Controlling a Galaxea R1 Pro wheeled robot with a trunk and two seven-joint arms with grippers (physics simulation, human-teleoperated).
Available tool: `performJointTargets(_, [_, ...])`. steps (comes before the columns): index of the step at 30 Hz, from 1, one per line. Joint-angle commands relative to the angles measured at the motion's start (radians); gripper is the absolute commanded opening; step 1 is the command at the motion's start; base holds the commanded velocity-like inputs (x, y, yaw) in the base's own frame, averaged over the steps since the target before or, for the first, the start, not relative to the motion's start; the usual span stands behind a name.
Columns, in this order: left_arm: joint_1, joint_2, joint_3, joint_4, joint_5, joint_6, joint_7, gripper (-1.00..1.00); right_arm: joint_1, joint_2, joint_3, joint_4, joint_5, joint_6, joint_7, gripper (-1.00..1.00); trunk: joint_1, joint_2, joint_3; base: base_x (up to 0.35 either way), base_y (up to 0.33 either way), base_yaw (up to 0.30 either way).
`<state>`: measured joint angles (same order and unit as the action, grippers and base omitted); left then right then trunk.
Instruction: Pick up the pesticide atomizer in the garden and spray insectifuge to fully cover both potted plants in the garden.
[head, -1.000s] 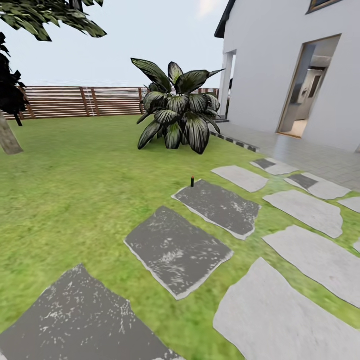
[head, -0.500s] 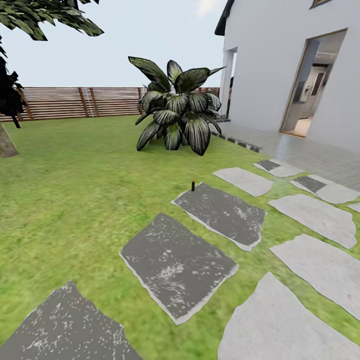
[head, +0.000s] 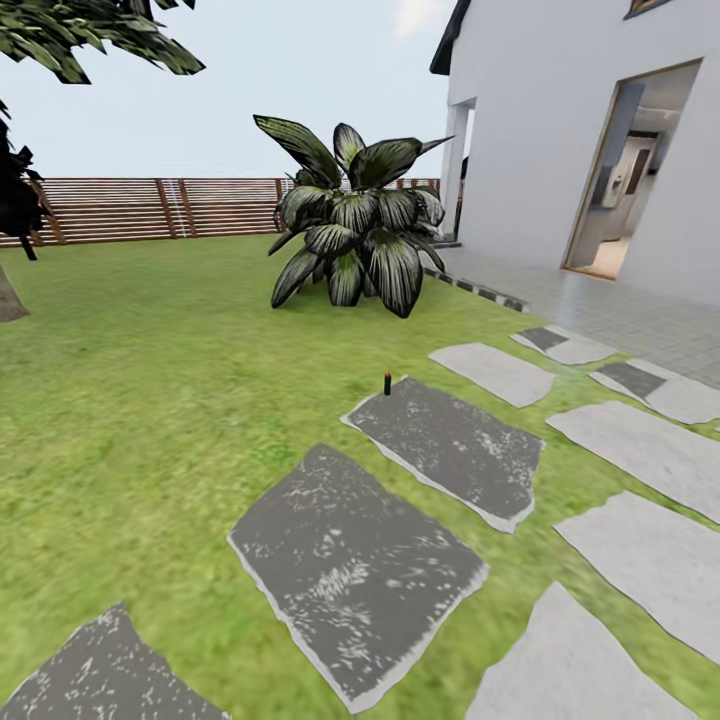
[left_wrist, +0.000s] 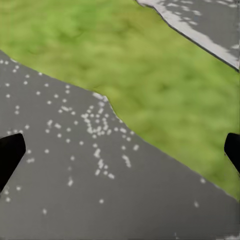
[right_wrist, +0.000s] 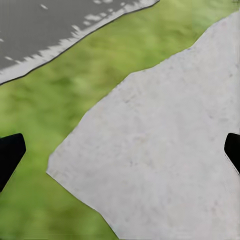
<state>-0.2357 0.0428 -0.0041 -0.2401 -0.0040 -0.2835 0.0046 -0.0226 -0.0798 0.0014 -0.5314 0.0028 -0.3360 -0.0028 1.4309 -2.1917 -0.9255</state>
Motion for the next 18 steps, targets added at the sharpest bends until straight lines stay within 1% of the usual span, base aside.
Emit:
performJointTargets(1, [-0.001,0.000,0.000,0.001,0.000,-0.003,0.001,1.00,0.000,0.000,0.000,0.001,0.000,-0.003,0.000,1.00,0.000,0.000,-0.001,0.340,0.000,0.000])
performJointTargets(18, [-0.001,0.000,0.000,0.001,0.000,-0.003,0.001,1.00,0.000,0.000,0.000,0.001,0.000,-0.003,0.000,1.00,0.000,0.000,-0.001,0.340,0.000,0.000])
